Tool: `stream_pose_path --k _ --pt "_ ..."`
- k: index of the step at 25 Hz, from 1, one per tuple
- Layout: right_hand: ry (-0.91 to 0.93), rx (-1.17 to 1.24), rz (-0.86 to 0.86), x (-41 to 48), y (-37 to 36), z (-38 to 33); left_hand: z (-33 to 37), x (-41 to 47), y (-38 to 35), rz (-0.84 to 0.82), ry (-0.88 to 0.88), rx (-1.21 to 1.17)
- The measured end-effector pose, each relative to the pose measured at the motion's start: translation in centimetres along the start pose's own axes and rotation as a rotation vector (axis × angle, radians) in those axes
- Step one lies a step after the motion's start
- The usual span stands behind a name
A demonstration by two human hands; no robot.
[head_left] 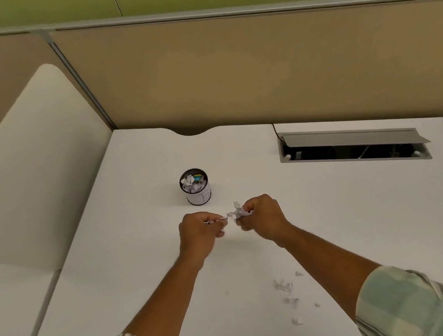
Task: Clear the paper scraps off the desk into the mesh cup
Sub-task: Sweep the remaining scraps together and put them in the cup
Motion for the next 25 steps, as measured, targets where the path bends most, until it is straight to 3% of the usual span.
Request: stream_pose_path --k 4,7,11,14,18,25 --pt "0.046 -0.101 0.023 6.0 -2.3 -6.1 3.2 5.0 3.5 0.124 -0.037 -0.026" --pt "0.122 -0.316 0.049 10.3 -3.9 -9.4 4.9 8.8 5.6 0.183 -0.048 -0.016" --pt "0.195 -0.663 -0.012 14.5 -6.1 -11.1 5.0 12.5 7.3 0.189 -0.042 0.022" --pt "0.243 -0.78 -0.101 15.6 -7.4 -11.5 4.0 14.4 7.6 0.198 -0.015 0.019" --pt "0.31 -0.755 -0.165 15.6 -8.5 -11.8 3.0 15.5 7.8 0.189 0.011 0.082" --pt "0.307 -0.621 -0.001 15.7 -6.3 -10.4 3.7 15.6 7.6 0.205 -0.019 0.146"
Point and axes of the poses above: each hand's wrist, its own x-axis towards the middle knuckle, its own y-axis out of the back of the hand, z = x × y, the point moved 2 cm from there along x, towards the middle knuckle, and after that the axes turned 5 degrees about -x, right-handed, at the moved point
